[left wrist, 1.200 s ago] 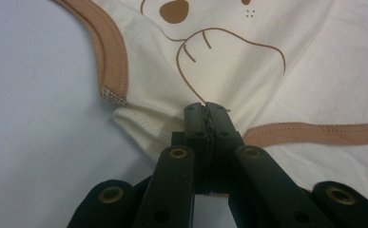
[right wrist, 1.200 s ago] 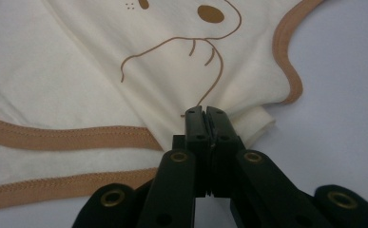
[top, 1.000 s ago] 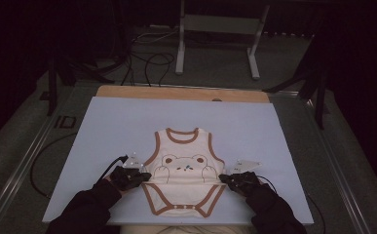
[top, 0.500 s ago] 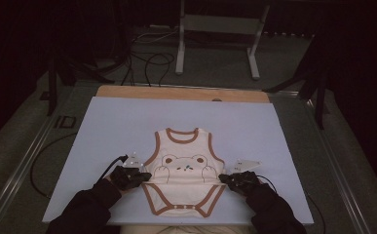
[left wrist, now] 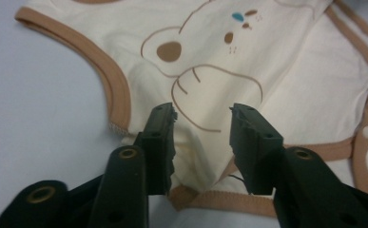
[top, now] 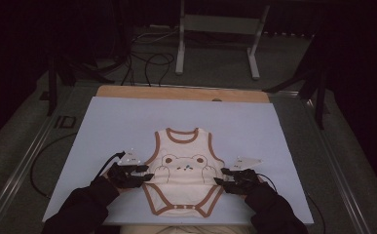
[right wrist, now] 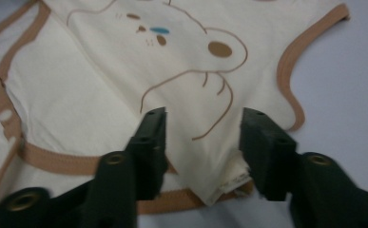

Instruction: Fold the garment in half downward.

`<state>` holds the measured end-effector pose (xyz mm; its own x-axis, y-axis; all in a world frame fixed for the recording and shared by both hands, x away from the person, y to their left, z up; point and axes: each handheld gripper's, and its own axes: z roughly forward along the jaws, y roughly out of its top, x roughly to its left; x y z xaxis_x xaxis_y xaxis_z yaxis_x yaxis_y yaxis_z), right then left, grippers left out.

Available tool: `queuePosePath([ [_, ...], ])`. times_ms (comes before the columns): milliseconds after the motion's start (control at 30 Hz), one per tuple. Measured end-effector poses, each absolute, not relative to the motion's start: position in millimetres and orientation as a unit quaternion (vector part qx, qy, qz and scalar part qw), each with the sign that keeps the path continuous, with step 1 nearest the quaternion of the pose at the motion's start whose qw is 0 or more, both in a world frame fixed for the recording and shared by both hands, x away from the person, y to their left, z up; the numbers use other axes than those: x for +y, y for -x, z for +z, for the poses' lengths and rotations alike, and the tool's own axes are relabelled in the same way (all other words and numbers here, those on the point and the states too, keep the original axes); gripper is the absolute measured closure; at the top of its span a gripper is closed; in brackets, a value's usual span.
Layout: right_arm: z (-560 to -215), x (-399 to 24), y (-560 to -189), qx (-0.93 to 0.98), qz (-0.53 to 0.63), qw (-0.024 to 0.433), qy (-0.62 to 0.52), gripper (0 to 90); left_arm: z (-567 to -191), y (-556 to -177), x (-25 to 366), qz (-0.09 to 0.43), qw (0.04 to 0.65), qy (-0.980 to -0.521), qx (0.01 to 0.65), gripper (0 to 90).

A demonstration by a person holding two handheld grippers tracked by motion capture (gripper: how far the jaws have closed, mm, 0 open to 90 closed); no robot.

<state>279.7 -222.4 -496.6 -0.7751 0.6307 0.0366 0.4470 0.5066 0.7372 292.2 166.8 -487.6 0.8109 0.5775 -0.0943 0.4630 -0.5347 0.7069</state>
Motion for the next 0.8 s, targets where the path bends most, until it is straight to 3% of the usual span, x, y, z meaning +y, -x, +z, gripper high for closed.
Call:
queuePosePath([
  [200, -485.2, -223.3, -280.1, 0.852, 0.398, 0.129, -0.315, 30.6, -479.3, -295.2, 166.7, 0.081, 0.386, -0.868, 0.301, 43.9],
  [400, -475.9, -224.2, -283.6, 0.847, 0.408, 0.133, -0.312, 21.7, -472.4, -297.5, 165.4, 0.069, 0.393, -0.868, 0.296, 28.7],
  [467, -473.9, -223.8, -285.1, 0.845, 0.415, 0.128, -0.312, 14.5, -471.4, -299.0, 165.4, 0.064, 0.392, -0.869, 0.295, 22.5],
  [500, -473.1, -224.0, -286.5, 0.845, 0.419, 0.12, -0.31, 13.5, -470.5, -300.2, 166.1, 0.06, 0.395, -0.869, 0.292, 15.1],
  [800, -464.3, -220.4, -297.2, 0.836, 0.44, 0.129, -0.3, 9.8, -460.9, -309.8, 164.1, 0.067, 0.412, -0.863, 0.284, 3.2],
])
